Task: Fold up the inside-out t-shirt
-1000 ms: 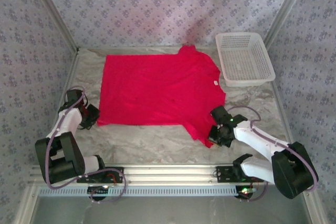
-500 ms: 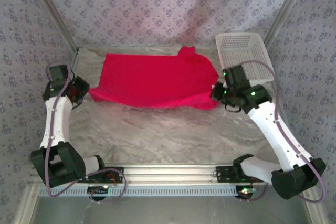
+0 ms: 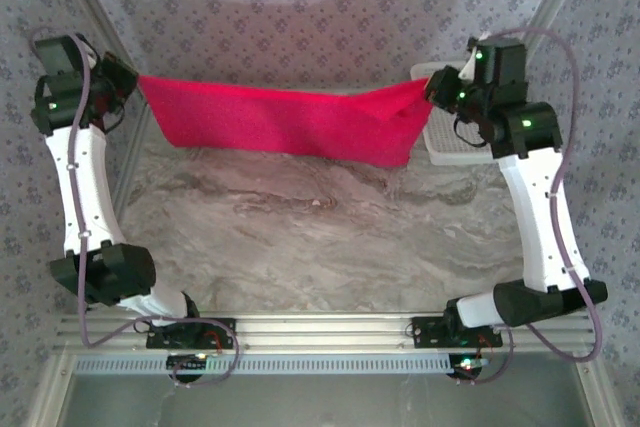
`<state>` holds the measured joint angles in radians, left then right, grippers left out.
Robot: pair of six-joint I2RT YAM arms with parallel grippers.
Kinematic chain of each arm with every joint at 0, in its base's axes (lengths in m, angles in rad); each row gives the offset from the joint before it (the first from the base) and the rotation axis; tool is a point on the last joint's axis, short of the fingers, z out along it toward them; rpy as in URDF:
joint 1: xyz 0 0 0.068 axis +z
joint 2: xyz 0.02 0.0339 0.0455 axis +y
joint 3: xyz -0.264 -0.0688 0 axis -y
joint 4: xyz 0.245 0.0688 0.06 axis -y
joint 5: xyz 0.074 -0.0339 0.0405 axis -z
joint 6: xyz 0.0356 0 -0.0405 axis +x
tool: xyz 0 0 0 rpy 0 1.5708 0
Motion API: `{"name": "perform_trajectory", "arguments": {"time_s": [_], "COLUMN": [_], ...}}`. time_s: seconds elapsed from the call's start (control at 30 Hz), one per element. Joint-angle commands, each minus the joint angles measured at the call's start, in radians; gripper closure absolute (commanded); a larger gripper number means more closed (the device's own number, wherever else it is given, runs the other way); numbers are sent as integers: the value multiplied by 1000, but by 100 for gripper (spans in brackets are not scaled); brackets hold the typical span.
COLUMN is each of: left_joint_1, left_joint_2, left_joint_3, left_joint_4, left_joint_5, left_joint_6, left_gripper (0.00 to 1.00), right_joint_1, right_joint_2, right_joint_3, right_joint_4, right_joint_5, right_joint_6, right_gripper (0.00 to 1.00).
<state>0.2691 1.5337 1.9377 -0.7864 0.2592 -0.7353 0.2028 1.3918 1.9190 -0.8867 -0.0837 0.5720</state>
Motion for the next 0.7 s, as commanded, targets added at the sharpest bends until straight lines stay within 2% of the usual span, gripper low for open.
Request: {"name": "perform_trajectory", "arguments": {"time_s": [0.0, 0.13, 0.33, 0.5, 0.67], "left_joint_1": [21, 27, 27, 27, 27], "left_joint_2": [-55, -158, -270, -247, -128], "left_joint_3": [159, 212, 307, 402, 434], "left_joint_4": [-3, 92, 97, 43, -12], "left_joint_5": [51, 42, -83, -118, -73], "left_joint_6": [-5, 9, 68, 137, 161], "left_gripper": [100, 100, 100, 100, 100], "right_joint_1": [-13, -15, -17, -17, -17], "right_joint_2": [-68, -181, -271, -240, -145], "right_joint_3": [134, 174, 259, 309, 310], "right_joint_4": [35, 80, 87, 77, 88], "right_joint_5": [-7, 40, 57, 97, 131], "right_joint_6": [-64, -99, -139, -182, -204], "right_gripper": [100, 100, 100, 100, 100]}}
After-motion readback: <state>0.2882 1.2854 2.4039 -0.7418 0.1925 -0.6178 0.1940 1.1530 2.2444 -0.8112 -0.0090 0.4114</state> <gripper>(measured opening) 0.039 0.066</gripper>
